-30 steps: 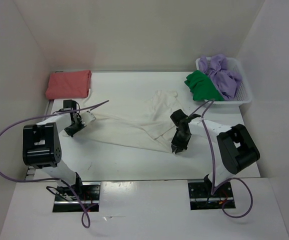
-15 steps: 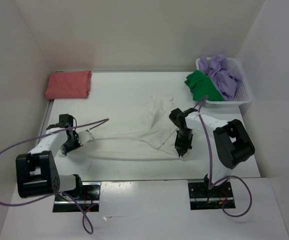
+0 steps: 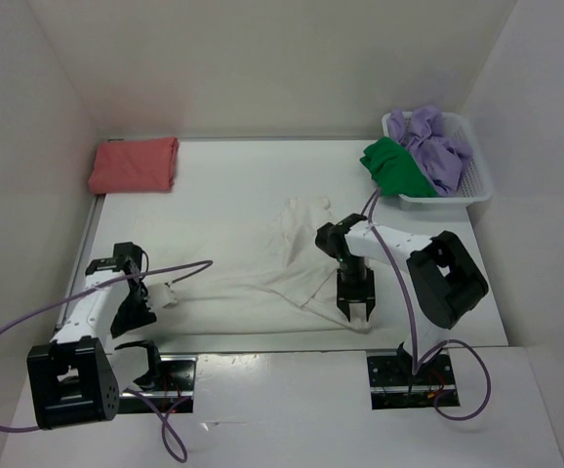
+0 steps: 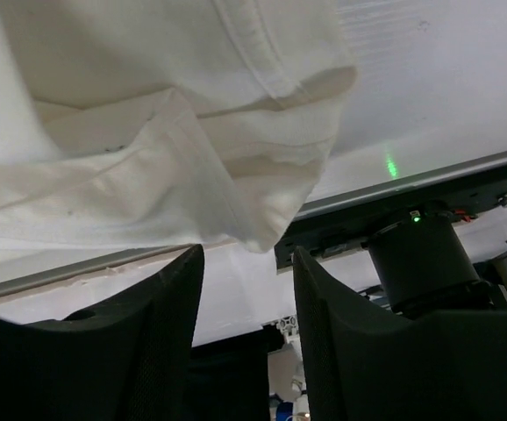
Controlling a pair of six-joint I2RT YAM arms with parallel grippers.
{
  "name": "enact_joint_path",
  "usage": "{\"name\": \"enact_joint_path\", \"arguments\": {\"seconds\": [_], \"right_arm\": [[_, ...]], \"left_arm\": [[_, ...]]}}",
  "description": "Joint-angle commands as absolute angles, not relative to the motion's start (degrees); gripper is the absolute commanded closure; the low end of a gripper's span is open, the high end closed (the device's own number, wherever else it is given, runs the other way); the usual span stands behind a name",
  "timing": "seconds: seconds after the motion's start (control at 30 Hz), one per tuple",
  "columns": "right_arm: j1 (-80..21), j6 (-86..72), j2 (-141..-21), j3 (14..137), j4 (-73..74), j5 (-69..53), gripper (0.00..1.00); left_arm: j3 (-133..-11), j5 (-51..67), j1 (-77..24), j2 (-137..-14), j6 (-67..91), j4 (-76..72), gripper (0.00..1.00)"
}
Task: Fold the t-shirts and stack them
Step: Fold the flattened tshirt in 1/3 of the way
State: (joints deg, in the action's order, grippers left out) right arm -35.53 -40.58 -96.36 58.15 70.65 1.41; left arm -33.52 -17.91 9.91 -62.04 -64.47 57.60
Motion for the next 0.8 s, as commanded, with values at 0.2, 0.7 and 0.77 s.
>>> {"name": "enact_joint_path", "arguments": {"seconds": [0.2, 0.7, 0.77], "right_arm": [[-35.9, -44.5, -87.1, 60.5, 73.7, 3.0, 0.64], [-9.7, -46.3, -70.1, 46.3, 43.0, -11.0, 0.65], [-8.5, -48.5, -70.1, 45.5, 39.5, -11.7, 0.64]], "left_arm": [[-59.0, -10.2, 10.4, -62.8, -60.8, 62.0, 0.31], [-64.2, 17.7, -45.0, -77.2, -67.4, 41.3, 0.15], [-63.6, 17.1, -49.8, -80.1, -67.4, 37.9, 0.15]]}}
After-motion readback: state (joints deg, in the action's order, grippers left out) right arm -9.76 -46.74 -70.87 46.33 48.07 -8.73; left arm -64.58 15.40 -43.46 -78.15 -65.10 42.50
